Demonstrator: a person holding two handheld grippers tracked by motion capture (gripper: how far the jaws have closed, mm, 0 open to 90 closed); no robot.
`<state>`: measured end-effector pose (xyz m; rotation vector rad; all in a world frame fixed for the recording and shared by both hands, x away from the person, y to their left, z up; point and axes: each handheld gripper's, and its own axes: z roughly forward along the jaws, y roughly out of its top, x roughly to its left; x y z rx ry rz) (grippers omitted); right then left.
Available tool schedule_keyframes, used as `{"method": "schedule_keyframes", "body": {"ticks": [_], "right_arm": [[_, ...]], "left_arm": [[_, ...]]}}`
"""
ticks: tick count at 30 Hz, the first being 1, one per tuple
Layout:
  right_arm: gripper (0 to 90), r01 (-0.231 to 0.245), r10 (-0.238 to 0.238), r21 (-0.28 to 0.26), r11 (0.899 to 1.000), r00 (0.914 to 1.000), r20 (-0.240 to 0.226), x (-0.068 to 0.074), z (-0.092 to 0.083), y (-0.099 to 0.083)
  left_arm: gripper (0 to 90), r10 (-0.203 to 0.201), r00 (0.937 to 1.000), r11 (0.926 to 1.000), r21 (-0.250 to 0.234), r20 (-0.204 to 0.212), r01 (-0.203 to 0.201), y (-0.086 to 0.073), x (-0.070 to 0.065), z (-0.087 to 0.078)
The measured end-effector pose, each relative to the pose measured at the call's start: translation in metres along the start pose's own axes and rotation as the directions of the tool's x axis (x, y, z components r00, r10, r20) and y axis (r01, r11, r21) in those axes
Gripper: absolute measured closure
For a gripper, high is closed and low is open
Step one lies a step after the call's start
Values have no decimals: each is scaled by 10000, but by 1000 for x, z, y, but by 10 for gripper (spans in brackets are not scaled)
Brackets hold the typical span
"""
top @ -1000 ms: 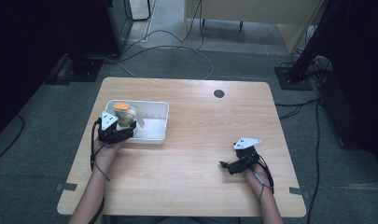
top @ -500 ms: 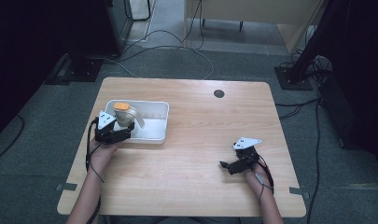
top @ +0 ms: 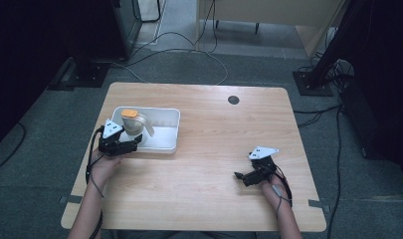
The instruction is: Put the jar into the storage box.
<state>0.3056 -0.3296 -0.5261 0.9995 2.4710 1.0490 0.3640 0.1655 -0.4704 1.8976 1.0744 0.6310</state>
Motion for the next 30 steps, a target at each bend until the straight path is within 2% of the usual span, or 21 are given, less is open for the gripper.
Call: {"method": "schedule_keyframes", "body": {"ticks": [3,11,15,23,30], "right_arm": [[0,11,-11,5,10000,10000,2,0,0,0],[0,11,-11,4,10000,10000,2,0,0,0],[0,1,-1,0,10000,10000,3,0,0,0],[0,-22,22,-8,10000,10000,29,0,0,0],[0,-26,26,-9,10000,10000,34,1,0,0]], "left_arm": [[217,269,9995,9996,86,164,-270,-1,1,-4],[216,645,9969,9977,175,452,-654,-2,2,-10],[216,639,9964,9977,197,565,-651,-3,2,-11],[216,884,9933,9955,274,748,-906,-4,1,-14],[216,1107,9884,9927,365,1036,-1150,-5,0,-17]]}}
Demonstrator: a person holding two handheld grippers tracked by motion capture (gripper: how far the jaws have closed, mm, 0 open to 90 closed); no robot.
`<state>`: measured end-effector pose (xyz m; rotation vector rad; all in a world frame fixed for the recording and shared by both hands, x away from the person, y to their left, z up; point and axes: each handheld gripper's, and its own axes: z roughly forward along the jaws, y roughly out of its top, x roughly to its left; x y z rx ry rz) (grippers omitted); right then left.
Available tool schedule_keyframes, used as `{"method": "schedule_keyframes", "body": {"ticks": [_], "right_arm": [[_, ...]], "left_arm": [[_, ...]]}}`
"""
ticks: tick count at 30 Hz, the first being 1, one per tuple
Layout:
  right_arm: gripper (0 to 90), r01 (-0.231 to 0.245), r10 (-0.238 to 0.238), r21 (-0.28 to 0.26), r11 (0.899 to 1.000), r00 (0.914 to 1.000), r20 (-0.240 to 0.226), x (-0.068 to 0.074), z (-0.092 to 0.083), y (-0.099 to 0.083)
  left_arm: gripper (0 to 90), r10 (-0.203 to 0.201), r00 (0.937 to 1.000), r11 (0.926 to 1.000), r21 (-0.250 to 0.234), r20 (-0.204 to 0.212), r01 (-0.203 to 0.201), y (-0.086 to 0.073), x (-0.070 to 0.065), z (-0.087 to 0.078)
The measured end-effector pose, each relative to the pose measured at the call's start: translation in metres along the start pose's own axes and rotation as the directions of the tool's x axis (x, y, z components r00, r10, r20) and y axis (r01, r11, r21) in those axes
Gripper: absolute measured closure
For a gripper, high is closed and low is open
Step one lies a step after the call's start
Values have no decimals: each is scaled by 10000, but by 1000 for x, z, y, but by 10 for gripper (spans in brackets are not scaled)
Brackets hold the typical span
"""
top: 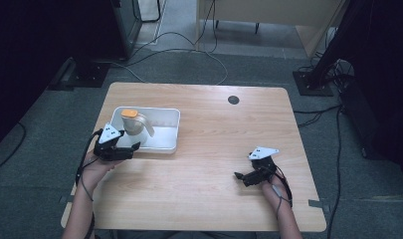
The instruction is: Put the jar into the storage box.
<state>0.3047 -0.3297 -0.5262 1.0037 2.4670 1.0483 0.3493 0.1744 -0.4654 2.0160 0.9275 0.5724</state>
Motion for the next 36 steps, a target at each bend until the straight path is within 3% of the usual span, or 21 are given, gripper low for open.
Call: {"method": "schedule_keyframes", "body": {"ticks": [9,22,29,36], "right_arm": [[0,10,-10,-3,10000,10000,7,0,0,0],[0,-9,9,-1,10000,10000,8,0,0,0],[0,-17,17,-2,10000,10000,6,0,0,0],[0,-8,8,5,10000,10000,11,0,0,0]], "left_arm": [[216,375,9982,9989,265,465,-388,-3,-1,-5],[216,369,9961,9986,338,804,-397,-7,4,-14],[216,493,9903,9972,497,1299,-561,-12,6,-18],[216,506,9901,9962,638,1306,-593,-14,7,-19]]}}
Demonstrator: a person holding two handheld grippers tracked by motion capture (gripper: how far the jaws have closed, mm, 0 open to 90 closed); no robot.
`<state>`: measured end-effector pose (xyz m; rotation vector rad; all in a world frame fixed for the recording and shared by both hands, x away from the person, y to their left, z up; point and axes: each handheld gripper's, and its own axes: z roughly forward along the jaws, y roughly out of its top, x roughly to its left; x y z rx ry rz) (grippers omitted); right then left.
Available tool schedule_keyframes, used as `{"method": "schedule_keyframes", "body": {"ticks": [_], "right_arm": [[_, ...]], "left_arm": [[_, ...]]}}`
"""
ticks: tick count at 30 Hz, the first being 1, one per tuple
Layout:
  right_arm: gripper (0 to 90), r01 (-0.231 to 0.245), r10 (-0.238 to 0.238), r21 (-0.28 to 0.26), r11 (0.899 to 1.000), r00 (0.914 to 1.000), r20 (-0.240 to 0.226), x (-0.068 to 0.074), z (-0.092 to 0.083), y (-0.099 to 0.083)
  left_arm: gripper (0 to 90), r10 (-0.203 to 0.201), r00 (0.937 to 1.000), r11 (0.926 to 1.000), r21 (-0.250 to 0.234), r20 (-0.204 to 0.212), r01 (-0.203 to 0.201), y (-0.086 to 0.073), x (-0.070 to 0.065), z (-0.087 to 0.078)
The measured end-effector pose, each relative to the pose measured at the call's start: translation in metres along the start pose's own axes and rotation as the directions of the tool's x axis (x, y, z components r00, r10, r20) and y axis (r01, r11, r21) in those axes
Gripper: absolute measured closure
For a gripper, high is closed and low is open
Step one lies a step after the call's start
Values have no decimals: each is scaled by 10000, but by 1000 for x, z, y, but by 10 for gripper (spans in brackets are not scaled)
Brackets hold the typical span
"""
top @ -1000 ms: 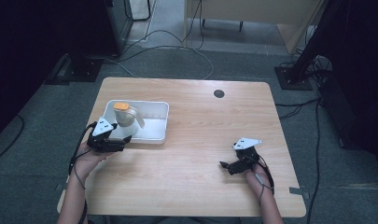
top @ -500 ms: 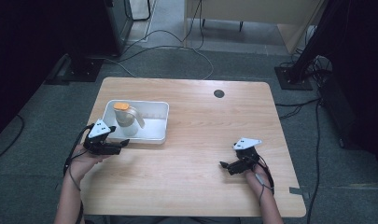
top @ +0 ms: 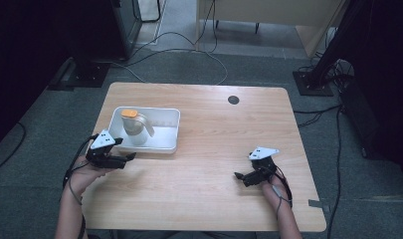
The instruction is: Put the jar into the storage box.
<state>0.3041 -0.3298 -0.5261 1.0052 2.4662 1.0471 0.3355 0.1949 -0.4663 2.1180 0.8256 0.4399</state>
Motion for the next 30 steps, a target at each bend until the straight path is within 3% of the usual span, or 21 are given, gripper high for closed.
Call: {"method": "schedule_keyframes", "body": {"ticks": [14,30], "right_arm": [[0,13,-13,3,10000,10000,-3,0,0,0],[0,8,-8,5,10000,10000,-4,0,0,0]], "left_arm": [[216,-280,9992,9995,156,286,276,-10,8,-6],[216,-673,9972,9968,464,319,658,-22,18,-12]]}}
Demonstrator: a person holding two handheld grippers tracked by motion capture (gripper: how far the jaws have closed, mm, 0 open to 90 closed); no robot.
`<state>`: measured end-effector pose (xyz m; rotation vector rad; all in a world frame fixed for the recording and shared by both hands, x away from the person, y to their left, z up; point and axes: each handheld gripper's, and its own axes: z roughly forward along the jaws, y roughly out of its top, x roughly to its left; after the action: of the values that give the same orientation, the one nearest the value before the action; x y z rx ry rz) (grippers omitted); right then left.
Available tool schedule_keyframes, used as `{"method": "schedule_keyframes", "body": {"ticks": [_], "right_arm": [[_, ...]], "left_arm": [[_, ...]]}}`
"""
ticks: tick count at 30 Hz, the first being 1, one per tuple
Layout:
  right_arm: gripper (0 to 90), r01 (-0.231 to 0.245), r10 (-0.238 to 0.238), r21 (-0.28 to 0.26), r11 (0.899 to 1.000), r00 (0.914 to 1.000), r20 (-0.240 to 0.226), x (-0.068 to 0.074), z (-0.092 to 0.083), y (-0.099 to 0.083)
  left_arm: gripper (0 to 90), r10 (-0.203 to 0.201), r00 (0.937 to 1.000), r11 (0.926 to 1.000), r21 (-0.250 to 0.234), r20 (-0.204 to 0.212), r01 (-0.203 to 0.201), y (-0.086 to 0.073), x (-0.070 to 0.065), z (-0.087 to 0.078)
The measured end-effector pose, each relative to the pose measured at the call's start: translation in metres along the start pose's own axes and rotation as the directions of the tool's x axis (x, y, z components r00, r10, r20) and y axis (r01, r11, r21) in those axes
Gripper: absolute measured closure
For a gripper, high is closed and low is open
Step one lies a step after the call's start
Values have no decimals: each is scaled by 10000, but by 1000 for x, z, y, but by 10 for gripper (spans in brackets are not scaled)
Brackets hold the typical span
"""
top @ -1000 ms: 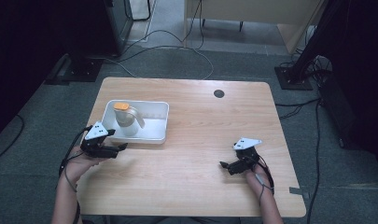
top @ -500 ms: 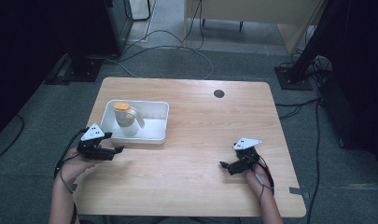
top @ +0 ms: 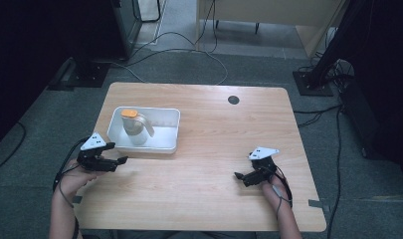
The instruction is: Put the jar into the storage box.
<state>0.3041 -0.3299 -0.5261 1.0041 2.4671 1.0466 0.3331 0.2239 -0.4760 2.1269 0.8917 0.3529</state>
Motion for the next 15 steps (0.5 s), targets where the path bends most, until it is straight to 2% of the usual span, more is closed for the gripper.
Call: {"method": "schedule_keyframes", "body": {"ticks": [10,15], "right_arm": [[0,-9,9,-2,10000,10000,3,0,0,0],[0,-5,5,-3,10000,10000,2,0,0,0]], "left_arm": [[216,-259,9993,9995,195,-258,264,-7,8,0],[216,-229,9990,9992,323,-396,242,-11,9,3]]}}
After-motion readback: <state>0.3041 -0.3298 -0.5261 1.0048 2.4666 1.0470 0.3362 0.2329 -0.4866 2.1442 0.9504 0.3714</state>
